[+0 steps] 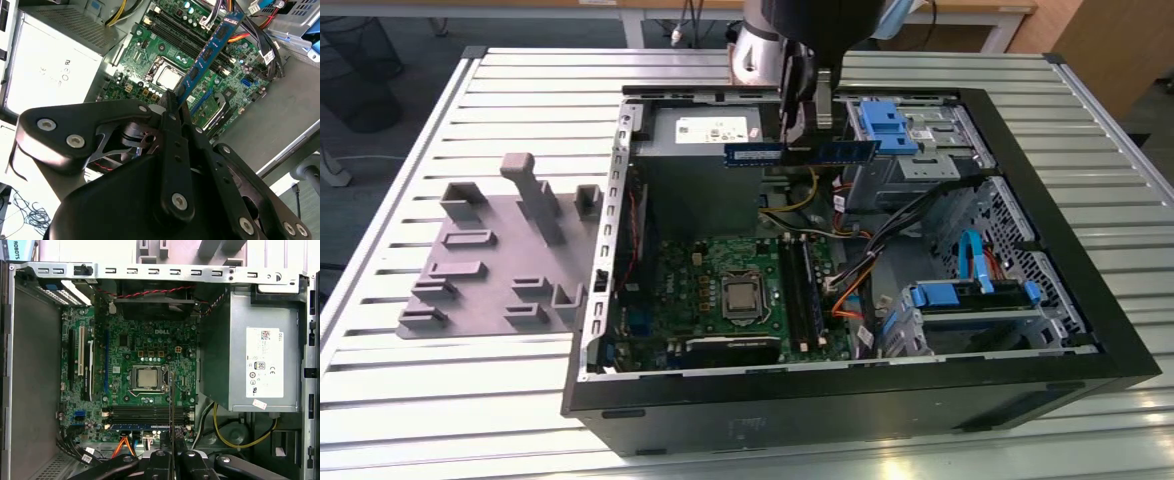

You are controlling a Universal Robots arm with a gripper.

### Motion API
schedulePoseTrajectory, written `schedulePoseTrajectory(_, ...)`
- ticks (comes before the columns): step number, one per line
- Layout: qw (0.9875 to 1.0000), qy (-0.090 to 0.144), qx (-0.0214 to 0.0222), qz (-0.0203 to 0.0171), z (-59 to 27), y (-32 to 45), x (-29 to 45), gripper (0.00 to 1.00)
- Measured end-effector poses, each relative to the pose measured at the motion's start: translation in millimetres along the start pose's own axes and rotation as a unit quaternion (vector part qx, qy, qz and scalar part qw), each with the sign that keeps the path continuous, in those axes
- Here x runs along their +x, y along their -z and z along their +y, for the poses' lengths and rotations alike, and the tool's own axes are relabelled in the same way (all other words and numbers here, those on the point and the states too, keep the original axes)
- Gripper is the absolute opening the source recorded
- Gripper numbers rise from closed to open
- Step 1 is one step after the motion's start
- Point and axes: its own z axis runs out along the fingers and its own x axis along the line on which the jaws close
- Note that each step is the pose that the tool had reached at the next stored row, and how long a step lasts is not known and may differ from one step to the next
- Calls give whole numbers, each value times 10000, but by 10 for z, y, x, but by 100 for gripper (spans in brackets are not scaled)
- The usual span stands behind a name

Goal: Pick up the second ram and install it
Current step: 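Insert the second ram into the second slot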

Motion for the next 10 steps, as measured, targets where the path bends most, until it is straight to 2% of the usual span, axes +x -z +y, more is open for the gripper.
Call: schedulePoseTrajectory(10, 10000, -62, 2, -1, -1, -1, 0, 14)
